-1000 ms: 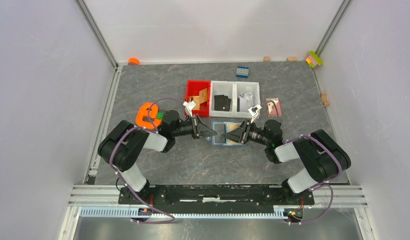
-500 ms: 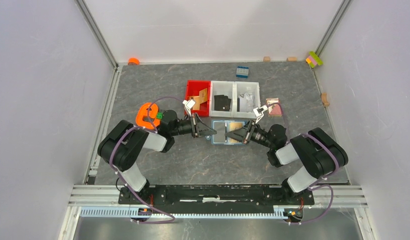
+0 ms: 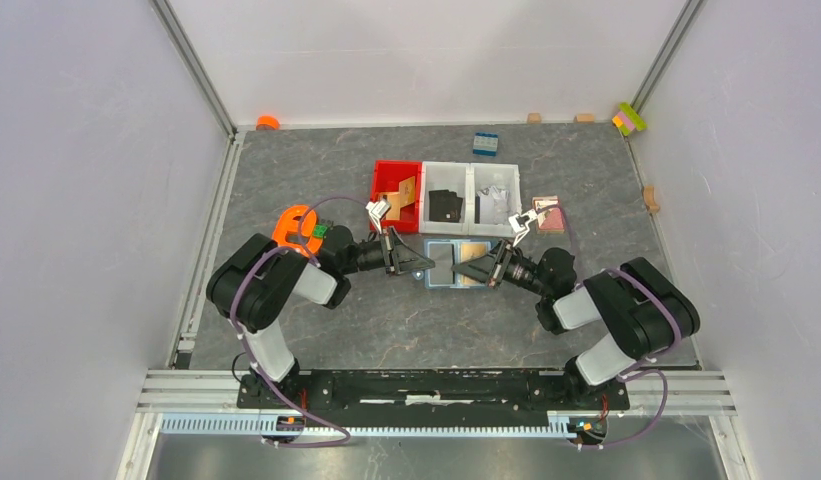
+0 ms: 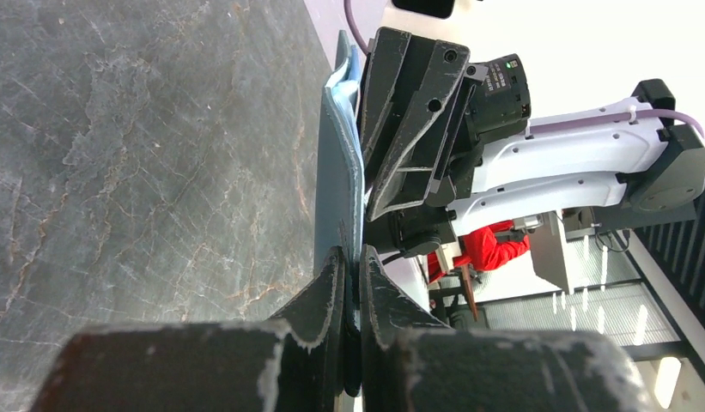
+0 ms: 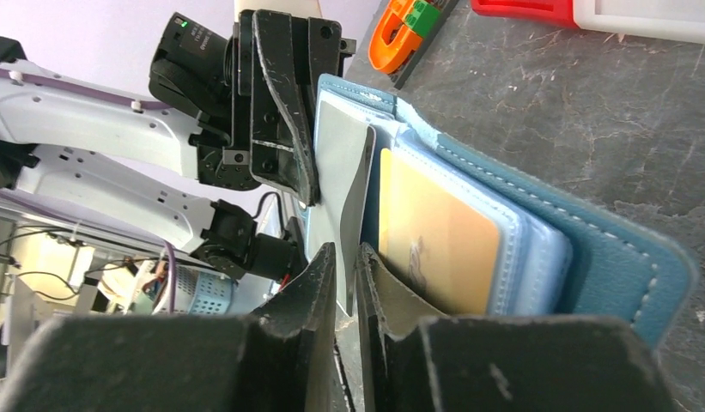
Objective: Take the credit cards out of the card holder
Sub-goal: Remove the credit card from the card holder.
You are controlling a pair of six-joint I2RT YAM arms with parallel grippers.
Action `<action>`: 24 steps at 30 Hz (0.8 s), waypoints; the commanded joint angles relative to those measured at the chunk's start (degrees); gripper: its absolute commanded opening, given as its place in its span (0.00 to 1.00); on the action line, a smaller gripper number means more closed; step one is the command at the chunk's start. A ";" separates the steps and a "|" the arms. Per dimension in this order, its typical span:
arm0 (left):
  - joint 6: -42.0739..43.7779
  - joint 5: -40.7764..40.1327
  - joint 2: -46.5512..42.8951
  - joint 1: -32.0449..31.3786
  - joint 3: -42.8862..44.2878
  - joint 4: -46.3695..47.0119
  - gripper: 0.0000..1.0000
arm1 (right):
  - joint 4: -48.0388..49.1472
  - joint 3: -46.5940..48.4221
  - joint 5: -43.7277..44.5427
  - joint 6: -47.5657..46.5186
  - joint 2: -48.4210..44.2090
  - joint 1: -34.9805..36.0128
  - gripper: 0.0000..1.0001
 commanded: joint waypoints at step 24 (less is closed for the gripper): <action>-2.19 2.97 0.00 -2.11 1.53 4.77 0.02 | 17.30 -0.96 -2.94 5.97 1.86 -1.11 0.22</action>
